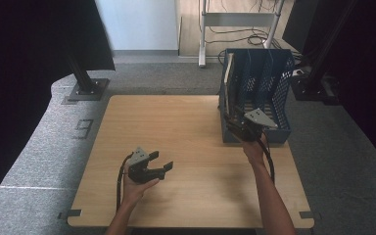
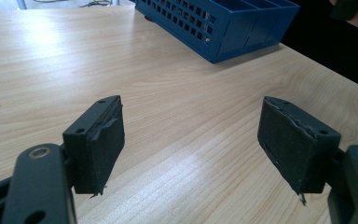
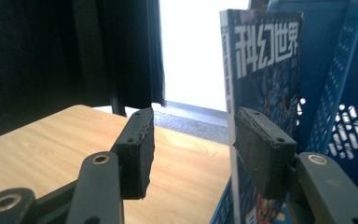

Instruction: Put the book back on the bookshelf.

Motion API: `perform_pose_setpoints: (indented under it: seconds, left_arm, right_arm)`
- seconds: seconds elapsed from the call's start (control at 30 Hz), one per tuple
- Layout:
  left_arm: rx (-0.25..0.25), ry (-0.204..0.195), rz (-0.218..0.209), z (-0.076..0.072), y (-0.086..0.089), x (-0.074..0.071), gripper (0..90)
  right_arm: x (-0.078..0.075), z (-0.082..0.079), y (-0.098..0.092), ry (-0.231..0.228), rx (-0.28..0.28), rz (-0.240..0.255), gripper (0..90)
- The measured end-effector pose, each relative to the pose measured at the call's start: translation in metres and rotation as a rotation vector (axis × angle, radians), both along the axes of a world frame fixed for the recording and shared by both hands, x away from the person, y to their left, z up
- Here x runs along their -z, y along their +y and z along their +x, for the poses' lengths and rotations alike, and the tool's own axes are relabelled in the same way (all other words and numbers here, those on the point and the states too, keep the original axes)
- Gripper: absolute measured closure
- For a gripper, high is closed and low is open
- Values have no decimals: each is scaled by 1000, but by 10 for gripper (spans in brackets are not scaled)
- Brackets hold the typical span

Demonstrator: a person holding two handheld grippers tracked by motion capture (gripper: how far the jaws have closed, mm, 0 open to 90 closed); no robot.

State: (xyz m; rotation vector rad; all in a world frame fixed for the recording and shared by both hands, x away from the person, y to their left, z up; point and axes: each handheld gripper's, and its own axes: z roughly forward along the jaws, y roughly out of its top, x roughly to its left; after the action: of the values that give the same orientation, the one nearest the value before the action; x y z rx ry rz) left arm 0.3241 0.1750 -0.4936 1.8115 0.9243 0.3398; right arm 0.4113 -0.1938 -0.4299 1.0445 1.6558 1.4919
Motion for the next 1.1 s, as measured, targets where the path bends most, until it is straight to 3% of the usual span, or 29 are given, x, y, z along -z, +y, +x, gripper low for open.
perform_pose_setpoints:
  seconds: [0.5, 1.1]
  left_arm:
    - [2, 18, 7, 2, -2, 5, 227]
    - [9, 45, 36, 4, -8, 13, 230]
  right_arm:
    - [27, -27, -8, 60, -47, 6, 464]
    - [56, -61, -4, 76, -105, -9, 471]
